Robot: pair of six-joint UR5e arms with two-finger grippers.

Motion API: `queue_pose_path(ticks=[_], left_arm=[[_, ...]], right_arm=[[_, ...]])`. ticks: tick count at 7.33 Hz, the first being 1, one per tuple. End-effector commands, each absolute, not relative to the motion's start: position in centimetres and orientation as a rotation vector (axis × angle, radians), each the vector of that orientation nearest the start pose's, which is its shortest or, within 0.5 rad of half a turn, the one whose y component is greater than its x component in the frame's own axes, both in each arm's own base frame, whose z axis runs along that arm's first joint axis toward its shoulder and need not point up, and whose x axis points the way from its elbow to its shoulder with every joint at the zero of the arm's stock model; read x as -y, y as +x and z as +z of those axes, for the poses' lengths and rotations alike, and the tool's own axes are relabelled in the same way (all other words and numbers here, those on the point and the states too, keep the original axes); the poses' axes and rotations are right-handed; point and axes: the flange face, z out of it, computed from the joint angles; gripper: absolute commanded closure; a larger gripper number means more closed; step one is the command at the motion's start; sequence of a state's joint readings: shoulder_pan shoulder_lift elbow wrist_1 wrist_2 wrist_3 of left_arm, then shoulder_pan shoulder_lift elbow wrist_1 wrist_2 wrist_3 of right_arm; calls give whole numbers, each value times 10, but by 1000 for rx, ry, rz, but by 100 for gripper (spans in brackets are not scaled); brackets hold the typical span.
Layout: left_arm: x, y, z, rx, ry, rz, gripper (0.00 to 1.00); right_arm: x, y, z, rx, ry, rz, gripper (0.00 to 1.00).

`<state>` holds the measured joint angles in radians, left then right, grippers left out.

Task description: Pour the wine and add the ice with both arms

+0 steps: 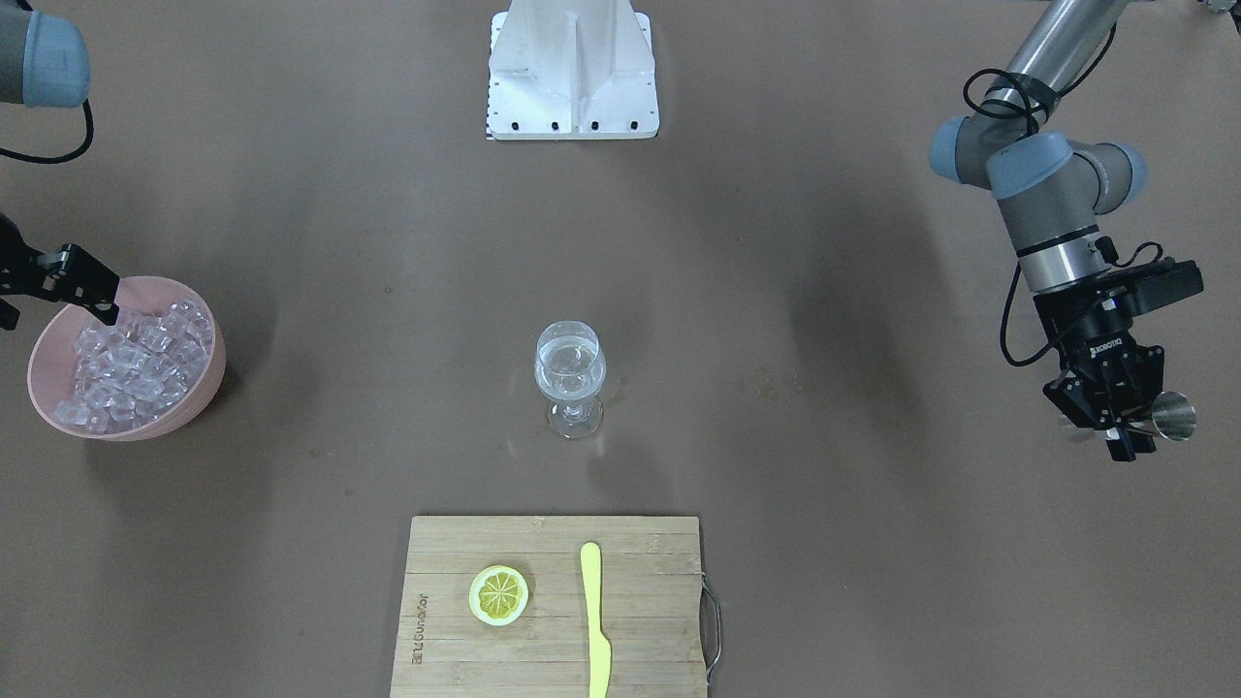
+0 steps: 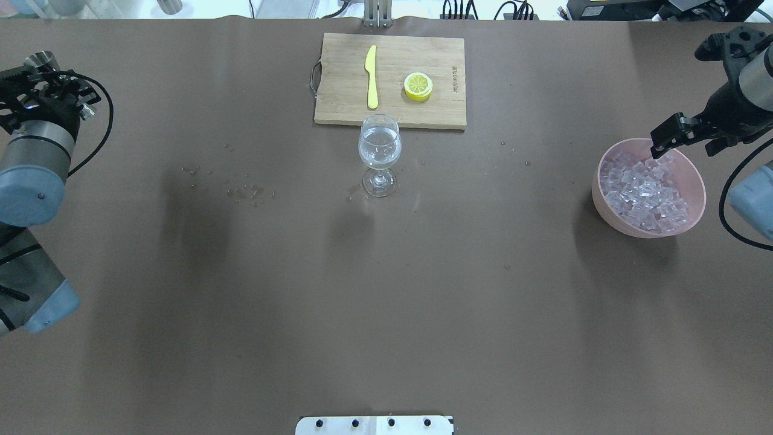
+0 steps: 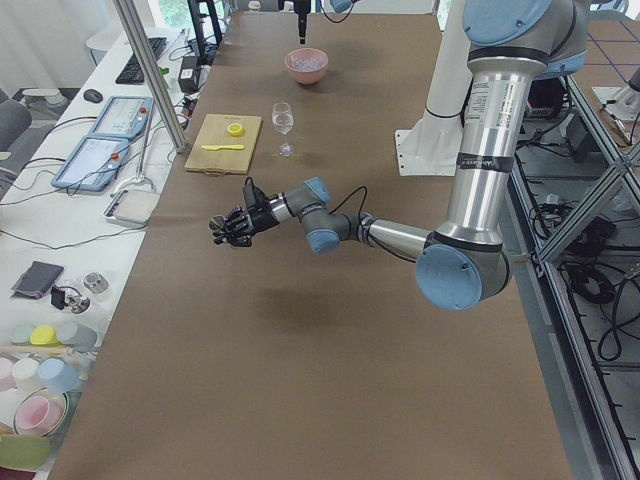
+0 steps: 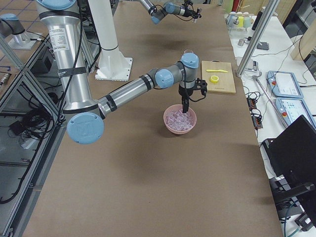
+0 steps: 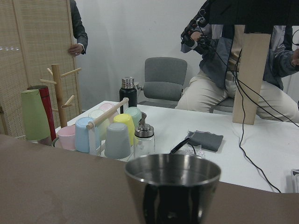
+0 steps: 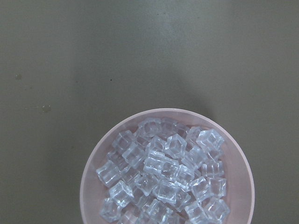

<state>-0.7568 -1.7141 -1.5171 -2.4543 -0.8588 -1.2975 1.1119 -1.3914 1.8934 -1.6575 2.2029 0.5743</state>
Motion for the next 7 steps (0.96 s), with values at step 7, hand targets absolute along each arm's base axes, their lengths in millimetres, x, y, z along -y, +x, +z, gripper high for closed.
queue_pose_path(ticks=[7], left_arm=[[498, 359, 559, -408, 1150, -792, 100]], right_arm=[[521, -202, 445, 735, 4, -37, 0]])
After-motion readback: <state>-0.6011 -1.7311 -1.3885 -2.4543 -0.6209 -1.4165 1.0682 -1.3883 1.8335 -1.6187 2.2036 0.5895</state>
